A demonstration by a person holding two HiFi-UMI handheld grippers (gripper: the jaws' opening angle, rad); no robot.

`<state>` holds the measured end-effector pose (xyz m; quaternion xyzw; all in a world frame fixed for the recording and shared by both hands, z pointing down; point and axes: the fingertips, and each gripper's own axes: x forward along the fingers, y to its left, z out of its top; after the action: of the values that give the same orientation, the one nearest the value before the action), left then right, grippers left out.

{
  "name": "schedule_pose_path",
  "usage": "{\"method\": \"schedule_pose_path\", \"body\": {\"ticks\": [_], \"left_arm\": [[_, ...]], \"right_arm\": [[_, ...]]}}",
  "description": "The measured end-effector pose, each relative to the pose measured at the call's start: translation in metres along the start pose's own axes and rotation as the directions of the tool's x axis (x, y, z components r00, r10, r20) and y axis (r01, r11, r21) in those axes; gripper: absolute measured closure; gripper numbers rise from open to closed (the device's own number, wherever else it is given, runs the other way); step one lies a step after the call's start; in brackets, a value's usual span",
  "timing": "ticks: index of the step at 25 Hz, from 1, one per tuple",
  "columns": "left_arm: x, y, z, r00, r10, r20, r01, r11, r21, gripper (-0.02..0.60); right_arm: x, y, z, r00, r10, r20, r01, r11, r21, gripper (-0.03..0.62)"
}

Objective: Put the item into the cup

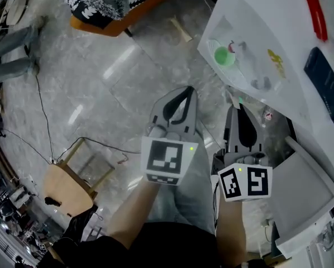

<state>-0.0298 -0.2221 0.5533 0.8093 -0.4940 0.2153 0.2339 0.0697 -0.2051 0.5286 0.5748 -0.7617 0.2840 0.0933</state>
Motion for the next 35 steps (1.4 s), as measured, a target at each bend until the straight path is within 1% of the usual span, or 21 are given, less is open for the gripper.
{"method": "schedule_pose_path", "body": {"ticks": [5,9,14,19,21,26,30,35], "left_arm": [[0.018,-0.003,-0.026,0.998,-0.042,-0.036,0.043,0.999,0.030,0.569],[0.028,0.004,-0.048,0.996,-0.043,-0.076,0.045,0.999,0.026,0.569],[0.042,0.012,-0.050,0.995,-0.034,-0.090,0.034,0.999,0.005,0.568],[0.054,0.019,-0.055,0.994,-0.031,-0.103,0.032,0.999,0.015,0.569],[0.057,0.020,-0.058,0.994,-0.030,-0.108,0.032,0.999,0.014,0.569],[0.059,0.018,-0.066,0.994,-0.027,-0.110,0.027,1.000,0.000,0.569],[0.059,0.017,-0.073,0.991,-0.024,-0.128,0.022,1.000,-0.013,0.569],[0.064,0.016,-0.078,0.990,-0.025,-0.141,0.025,1.000,0.002,0.569]], "right_arm": [[0.027,-0.013,-0.017,1.000,-0.017,0.015,0.016,0.999,0.035,0.569],[0.049,-0.027,-0.035,0.999,-0.042,0.013,0.041,0.998,0.054,0.569],[0.075,-0.040,-0.050,0.996,-0.082,0.025,0.081,0.995,0.054,0.569],[0.100,-0.049,-0.055,0.993,-0.108,0.054,0.102,0.990,0.102,0.569],[0.108,-0.056,-0.056,0.989,-0.132,0.064,0.125,0.986,0.112,0.569],[0.128,-0.067,-0.057,0.983,-0.169,0.066,0.159,0.979,0.130,0.569],[0.140,-0.073,-0.062,0.980,-0.195,0.047,0.187,0.973,0.135,0.569],[0.153,-0.087,-0.076,0.970,-0.245,-0.010,0.244,0.963,0.113,0.569]]}}
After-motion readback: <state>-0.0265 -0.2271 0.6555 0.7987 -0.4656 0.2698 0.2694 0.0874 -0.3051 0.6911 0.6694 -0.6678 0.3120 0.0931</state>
